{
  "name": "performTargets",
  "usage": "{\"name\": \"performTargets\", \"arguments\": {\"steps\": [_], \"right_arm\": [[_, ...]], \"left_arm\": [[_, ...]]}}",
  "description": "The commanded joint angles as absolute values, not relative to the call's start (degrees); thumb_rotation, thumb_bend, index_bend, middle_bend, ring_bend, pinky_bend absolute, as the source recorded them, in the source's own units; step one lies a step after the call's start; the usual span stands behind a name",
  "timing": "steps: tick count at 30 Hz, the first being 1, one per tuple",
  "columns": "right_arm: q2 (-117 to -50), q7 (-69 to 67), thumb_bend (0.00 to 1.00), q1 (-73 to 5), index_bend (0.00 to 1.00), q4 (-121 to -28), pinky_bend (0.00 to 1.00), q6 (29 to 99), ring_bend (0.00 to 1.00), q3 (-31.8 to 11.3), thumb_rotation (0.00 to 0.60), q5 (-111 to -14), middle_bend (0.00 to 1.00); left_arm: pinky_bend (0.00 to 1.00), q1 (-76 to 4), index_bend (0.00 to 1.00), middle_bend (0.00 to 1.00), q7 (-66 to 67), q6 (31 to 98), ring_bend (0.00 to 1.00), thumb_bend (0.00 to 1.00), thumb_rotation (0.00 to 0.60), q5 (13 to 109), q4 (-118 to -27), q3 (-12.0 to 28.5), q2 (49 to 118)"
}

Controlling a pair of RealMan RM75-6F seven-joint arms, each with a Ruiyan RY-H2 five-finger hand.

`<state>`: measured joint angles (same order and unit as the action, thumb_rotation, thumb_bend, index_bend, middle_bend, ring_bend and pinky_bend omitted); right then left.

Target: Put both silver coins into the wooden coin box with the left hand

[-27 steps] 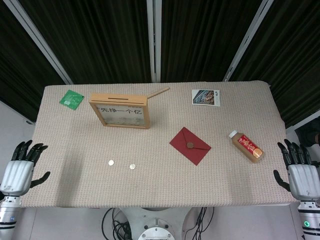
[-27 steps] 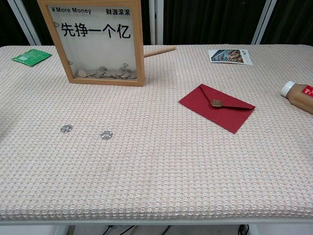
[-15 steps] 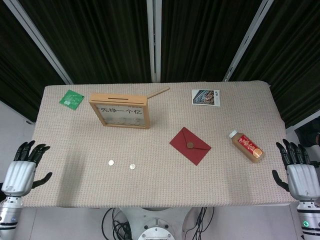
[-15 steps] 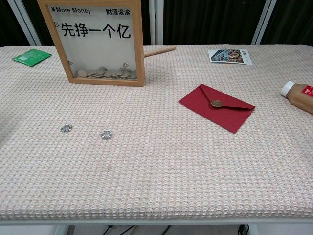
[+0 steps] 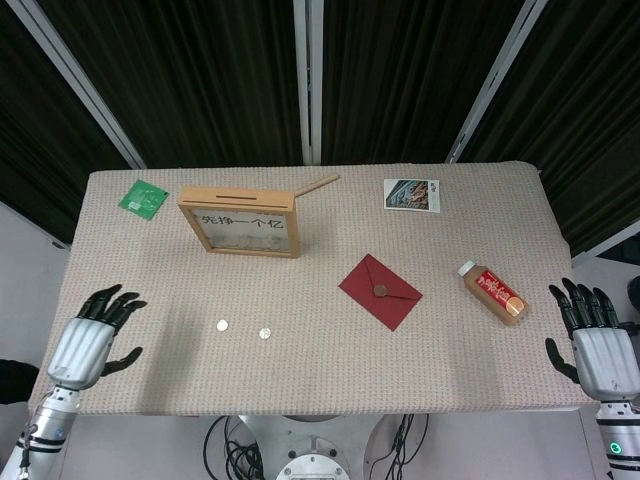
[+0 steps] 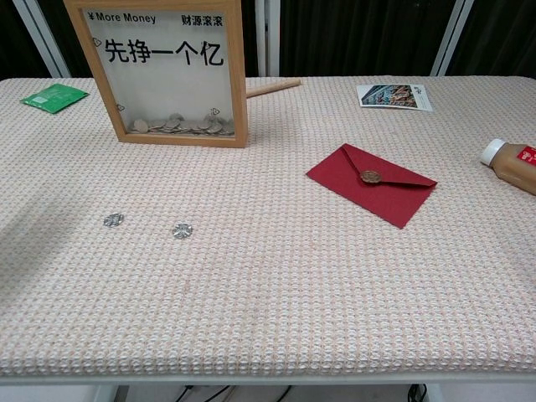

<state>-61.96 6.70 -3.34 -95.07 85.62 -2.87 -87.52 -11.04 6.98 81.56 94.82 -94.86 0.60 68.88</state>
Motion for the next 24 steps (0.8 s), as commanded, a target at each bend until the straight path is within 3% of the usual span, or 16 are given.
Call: {"name": "performTargets", "arguments": {"steps": [1, 11, 24], "right_arm": [[-61.92, 6.7, 0.36, -3.16, 0.0, -95.12, 0.0, 85.84, 0.0, -2.77, 0.6, -87.57, 0.0], [-61.64, 5.78, 0.35, -1.72, 0.0, -94.97, 0.0, 87.97, 0.0, -2.69, 0.6, -87.43, 0.0], [-60.15, 4.11, 0.35, -0.46, 0.0, -95.12, 0.0, 89.45, 0.0, -2.99, 0.6, -86.73, 0.0]], "left_arm": [[0.18, -13.0, 0.25, 0.19, 7.16, 79.0, 0.09, 0.19, 0.6, 96.41, -94.34, -0.2, 72.07], [0.18, -19.2, 0.26, 0.21, 4.25, 71.65, 0.1, 0.19, 0.6, 95.2, -86.19, 1.52, 84.5], [0.18, -22.64, 0.32, 0.21, 5.86, 67.79, 0.1, 0.21, 0.6, 91.14, -77.48, 2.57, 92.86]]}}
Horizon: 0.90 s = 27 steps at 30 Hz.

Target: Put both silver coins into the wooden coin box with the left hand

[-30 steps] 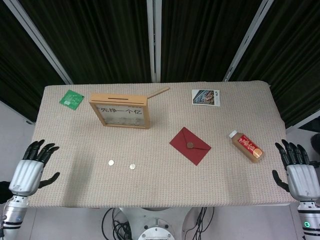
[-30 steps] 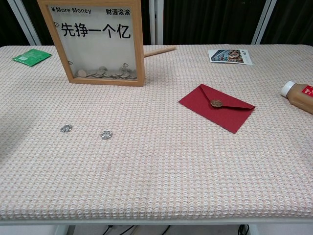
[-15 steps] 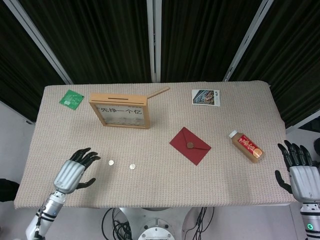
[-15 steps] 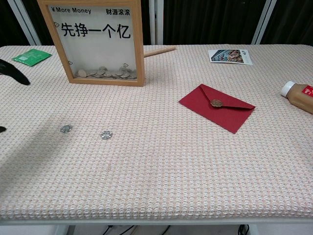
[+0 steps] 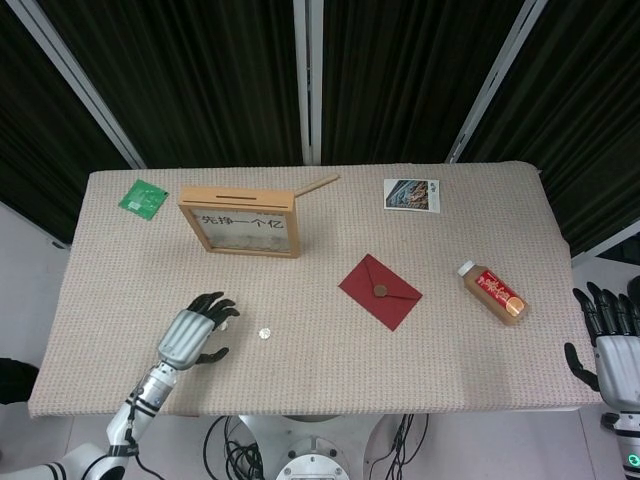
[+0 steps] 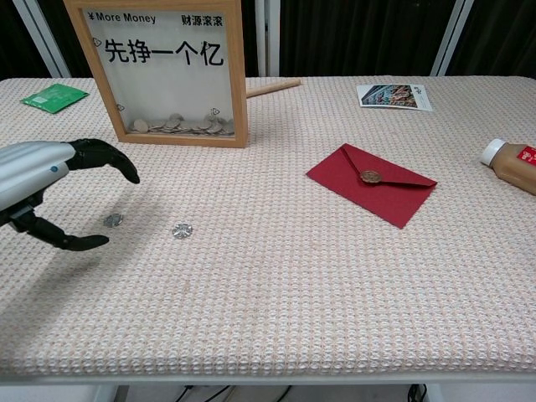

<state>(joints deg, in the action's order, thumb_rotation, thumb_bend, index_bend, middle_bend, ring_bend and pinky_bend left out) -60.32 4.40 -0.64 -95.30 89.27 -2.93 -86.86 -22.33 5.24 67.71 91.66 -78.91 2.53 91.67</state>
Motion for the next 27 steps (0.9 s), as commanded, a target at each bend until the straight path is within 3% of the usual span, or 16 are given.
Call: {"name": "performTargets", "arguments": {"steps": [1, 4, 12, 27], "right_arm": [[-60.07, 3.94, 0.35, -0.38, 0.0, -95.02, 0.0, 89.52, 0.0, -3.01, 0.6, -86.68, 0.0], [-60.01, 3.07, 0.35, -0.25, 0.0, -94.46, 0.0, 90.0, 0.0, -3.13, 0.6, -87.04, 0.0], [-60.64, 2.54, 0.35, -0.13, 0.0, -93.08, 0.0, 90.64, 0.0, -3.4, 0.6, -87.46, 0.0], [-61.29, 2.22, 0.35, -0.02, 0.0, -91.97, 0.0, 90.55, 0.0, -3.64, 0.6, -87.22, 0.0]], "left_arm": [[0.18, -22.58, 0.34, 0.21, 5.93, 68.1, 0.1, 0.21, 0.6, 91.09, -76.97, 2.53, 93.24], [0.18, -22.5, 0.41, 0.21, 5.76, 68.53, 0.1, 0.22, 0.6, 90.72, -75.63, 2.21, 94.08], [0.17, -22.71, 0.45, 0.21, 5.96, 68.09, 0.1, 0.27, 0.6, 89.23, -73.34, 1.85, 95.17], [0.15, -23.23, 0.36, 0.2, 6.33, 66.85, 0.1, 0.29, 0.6, 87.1, -72.19, 1.3, 95.4]]}}
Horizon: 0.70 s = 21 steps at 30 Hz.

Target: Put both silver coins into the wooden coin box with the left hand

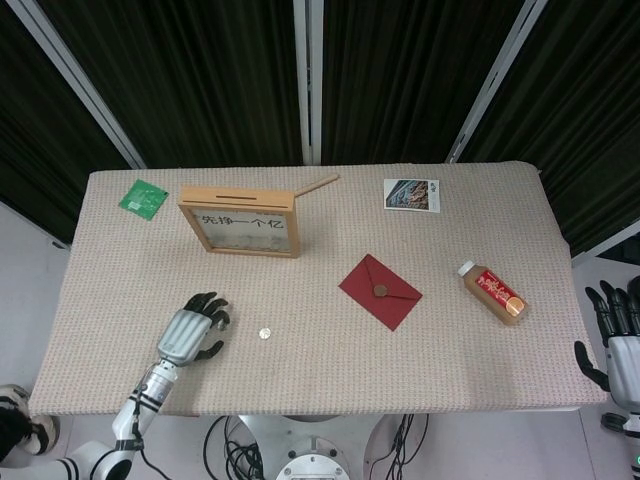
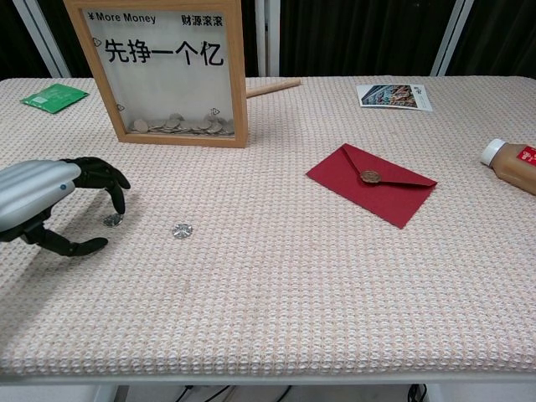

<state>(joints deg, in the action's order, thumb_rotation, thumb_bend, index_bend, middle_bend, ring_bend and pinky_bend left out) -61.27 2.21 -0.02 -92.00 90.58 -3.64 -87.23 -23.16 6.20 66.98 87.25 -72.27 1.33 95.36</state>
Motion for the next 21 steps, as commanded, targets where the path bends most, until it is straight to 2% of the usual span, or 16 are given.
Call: {"name": "performTargets", "arguments": {"steps": [1, 21], "right_arm": [[-61.3, 2.22, 0.35, -0.01, 0.0, -91.92, 0.0, 90.52, 0.0, -3.65, 0.6, -87.19, 0.0], [-61.46, 1.81, 0.35, 0.01, 0.0, -91.45, 0.0, 90.15, 0.0, -3.71, 0.6, -87.05, 0.0]], "left_arm": [[0.15, -23.29, 0.36, 0.2, 6.47, 66.73, 0.1, 0.29, 0.6, 86.98, -72.15, 1.24, 95.4], [0.13, -23.42, 0.36, 0.2, 8.88, 66.39, 0.1, 0.31, 0.6, 84.81, -73.14, 1.24, 94.9]]}}
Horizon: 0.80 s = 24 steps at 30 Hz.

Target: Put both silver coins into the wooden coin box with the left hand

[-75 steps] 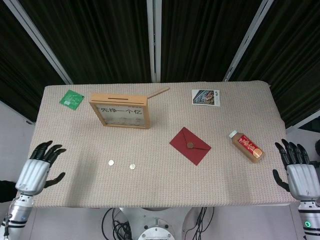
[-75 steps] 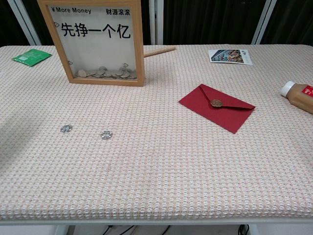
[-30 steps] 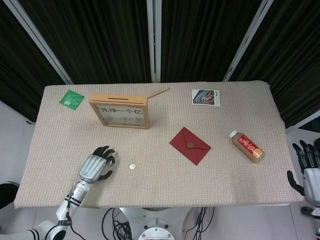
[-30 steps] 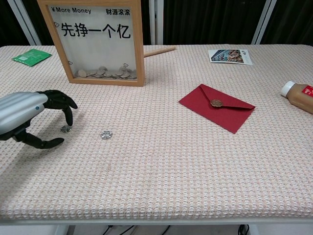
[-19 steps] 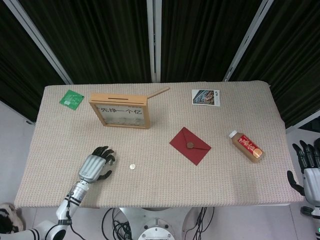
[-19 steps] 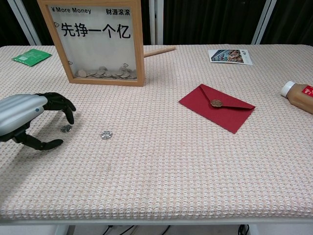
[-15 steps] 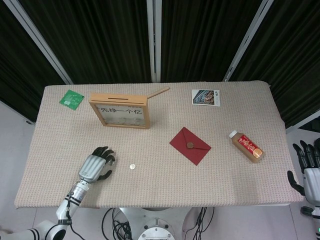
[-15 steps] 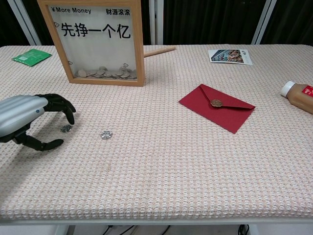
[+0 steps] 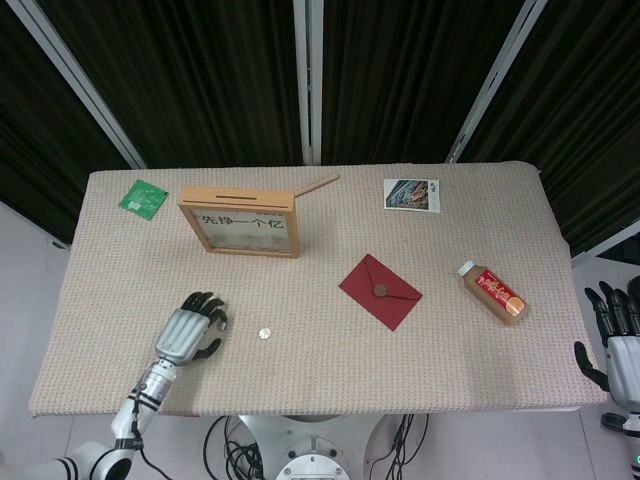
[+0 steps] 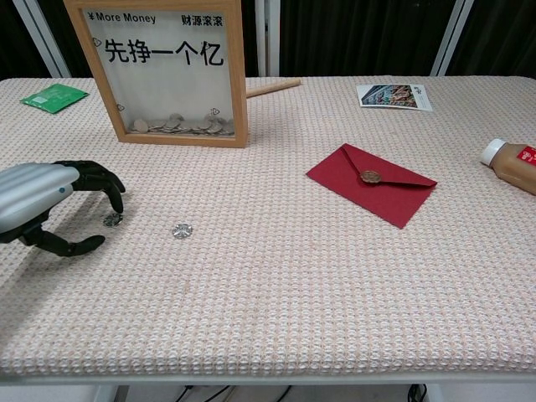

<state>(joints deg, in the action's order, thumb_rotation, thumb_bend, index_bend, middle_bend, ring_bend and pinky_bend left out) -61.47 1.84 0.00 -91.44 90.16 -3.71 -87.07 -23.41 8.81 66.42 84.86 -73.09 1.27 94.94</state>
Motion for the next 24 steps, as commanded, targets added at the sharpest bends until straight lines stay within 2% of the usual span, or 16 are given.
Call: {"name": "performTargets", "arguments": {"steps": [1, 24], "right_arm": [[-61.46, 1.8, 0.35, 0.01, 0.0, -91.45, 0.0, 90.16, 0.0, -3.72, 0.6, -87.05, 0.0], [-61.72, 2.26, 0.35, -0.04, 0.0, -91.43, 0.0, 89.84, 0.0, -3.71, 0.6, -86.99, 0.0]], "left_arm": [[0.13, -23.42, 0.36, 0.2, 8.99, 66.39, 0.1, 0.31, 0.6, 84.78, -73.14, 1.21, 94.88], [0.13, -23.61, 0.39, 0.2, 9.33, 66.18, 0.1, 0.31, 0.6, 84.04, -72.29, 0.87, 95.03]]}}
